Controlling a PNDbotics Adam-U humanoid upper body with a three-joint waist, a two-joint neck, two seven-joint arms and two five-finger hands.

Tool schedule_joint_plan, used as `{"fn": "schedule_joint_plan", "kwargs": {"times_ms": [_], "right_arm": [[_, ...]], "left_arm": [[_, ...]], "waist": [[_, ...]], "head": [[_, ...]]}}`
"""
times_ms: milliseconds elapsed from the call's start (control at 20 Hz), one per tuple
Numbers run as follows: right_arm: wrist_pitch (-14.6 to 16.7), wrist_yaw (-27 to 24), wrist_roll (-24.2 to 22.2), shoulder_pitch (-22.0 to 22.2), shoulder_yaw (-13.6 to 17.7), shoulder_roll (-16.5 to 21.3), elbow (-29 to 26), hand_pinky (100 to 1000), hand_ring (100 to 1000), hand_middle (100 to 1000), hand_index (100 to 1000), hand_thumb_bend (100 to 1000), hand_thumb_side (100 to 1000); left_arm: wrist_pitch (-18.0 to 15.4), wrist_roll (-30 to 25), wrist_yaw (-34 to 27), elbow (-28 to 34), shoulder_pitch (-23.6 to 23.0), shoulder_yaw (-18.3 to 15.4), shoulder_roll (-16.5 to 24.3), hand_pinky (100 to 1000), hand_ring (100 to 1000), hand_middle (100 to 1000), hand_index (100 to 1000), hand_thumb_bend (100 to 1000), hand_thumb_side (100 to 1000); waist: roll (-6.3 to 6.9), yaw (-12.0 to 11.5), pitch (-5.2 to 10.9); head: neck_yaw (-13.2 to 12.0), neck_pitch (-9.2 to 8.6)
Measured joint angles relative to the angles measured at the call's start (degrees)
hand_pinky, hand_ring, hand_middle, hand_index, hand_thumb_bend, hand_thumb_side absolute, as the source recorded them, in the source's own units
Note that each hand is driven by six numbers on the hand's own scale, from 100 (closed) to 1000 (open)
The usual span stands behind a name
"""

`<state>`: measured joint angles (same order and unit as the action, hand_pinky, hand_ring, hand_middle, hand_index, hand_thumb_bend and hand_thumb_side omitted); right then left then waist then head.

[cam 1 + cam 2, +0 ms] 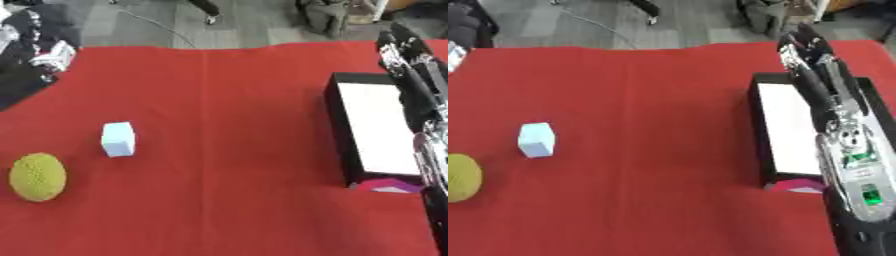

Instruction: Pick up the objects with one hand, pass them to the other hand, and then place them into the box on the other side of the table.

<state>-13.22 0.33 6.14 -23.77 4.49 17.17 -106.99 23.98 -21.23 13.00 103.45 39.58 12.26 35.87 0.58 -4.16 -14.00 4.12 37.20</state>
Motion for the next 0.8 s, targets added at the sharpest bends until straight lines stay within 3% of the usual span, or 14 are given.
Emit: {"fn": "schedule_joint_plan", "kwargs": {"times_ms": [200, 400, 550, 700, 800], "right_arm": [[0.0, 0.1, -0.1, 0.1, 0.0, 0.2, 0.0, 986, 1000, 940, 1000, 100, 651], [-0.1, 0.2, -0.2, 0.1, -0.3, 0.2, 0.0, 986, 1000, 939, 1000, 100, 647], [-0.1, 0.3, -0.3, 0.1, -0.4, 0.2, 0.0, 986, 1000, 938, 1000, 100, 651], [-0.1, 0.4, -0.4, 0.1, -0.4, 0.2, 0.0, 986, 1000, 937, 1000, 100, 651], [-0.1, 0.4, -0.4, 0.2, -0.4, 0.2, 0.0, 986, 1000, 936, 1000, 100, 652]], "left_arm": [[3.1, -15.1, 6.6, -4.3, 5.2, 3.4, 1.6, 943, 926, 820, 902, 499, 469], [1.4, -24.4, 11.3, -8.4, 8.3, 6.3, 2.5, 966, 943, 832, 908, 545, 480], [-1.0, -26.7, 13.6, -10.7, 9.6, 7.2, 2.6, 980, 948, 837, 905, 551, 425], [-1.7, -27.5, 17.0, -14.2, 10.5, 8.5, 2.6, 991, 950, 834, 895, 458, 293], [-2.0, -27.8, 18.7, -16.5, 10.6, 9.2, 2.6, 1000, 953, 837, 896, 464, 285]], "waist": [[0.34, 0.2, 0.16], [0.52, 0.2, 0.24], [0.61, 0.2, 0.25], [0.84, 0.3, 0.35], [0.87, 0.3, 0.36]], "head": [[-0.1, 0.03], [-0.2, 0.10], [0.0, 0.12], [0.0, 0.17], [0.0, 0.19]]}}
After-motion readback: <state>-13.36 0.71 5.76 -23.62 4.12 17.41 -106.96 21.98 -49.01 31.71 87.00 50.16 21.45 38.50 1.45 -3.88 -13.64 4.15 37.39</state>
